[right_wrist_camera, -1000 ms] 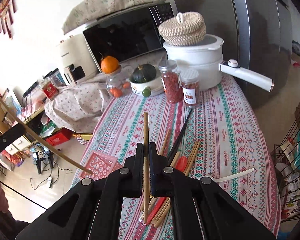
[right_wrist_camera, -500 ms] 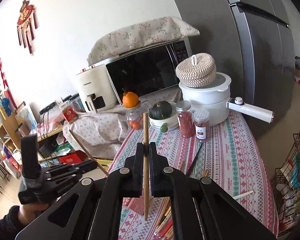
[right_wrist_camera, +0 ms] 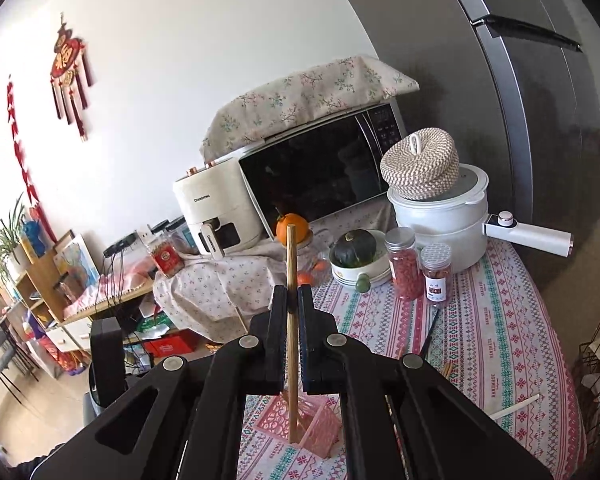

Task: Organize utensils
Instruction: 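Lower the chopstick into the pink basket and open the left gripper while the right carries its chopstick, then lower the held chopstick into the pink basket and open the right gripper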

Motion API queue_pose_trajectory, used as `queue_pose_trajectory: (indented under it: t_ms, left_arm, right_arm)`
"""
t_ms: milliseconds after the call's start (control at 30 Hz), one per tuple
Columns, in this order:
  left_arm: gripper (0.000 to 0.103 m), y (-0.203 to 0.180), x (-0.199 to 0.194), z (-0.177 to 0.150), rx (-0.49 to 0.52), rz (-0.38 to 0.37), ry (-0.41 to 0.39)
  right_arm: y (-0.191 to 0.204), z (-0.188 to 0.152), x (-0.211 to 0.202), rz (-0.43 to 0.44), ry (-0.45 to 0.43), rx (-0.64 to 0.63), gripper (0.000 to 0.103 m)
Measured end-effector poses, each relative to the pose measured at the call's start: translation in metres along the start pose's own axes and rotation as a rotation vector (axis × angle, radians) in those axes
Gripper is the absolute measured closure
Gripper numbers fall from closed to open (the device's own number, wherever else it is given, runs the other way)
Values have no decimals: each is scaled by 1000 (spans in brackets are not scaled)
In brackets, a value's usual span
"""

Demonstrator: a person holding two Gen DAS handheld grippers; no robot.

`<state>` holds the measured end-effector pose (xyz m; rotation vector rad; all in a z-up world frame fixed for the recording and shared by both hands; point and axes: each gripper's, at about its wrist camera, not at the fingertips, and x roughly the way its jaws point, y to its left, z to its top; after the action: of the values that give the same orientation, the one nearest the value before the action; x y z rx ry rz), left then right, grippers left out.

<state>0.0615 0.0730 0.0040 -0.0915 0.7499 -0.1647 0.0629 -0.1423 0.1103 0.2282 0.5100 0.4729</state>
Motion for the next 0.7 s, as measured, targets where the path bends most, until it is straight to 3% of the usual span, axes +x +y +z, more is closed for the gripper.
queue_pose_trajectory:
  t_ms: [67,167,467,700]
  left_arm:
    - [18,5,0,-3,-18,21,15]
    - [13,14,4,-9,-47,36,50]
    - [10,25,7,-18,-70,45,106]
    - [10,20,5,-19,-63,36,126]
  right_arm:
    - [2,-2,12,-4,8,-6,98]
    - [4,-10,35,-25,42,-16,98]
    - [-7,-34,85,-49,157,20,98]
    - [-16,-36,89,1,202,76,93]
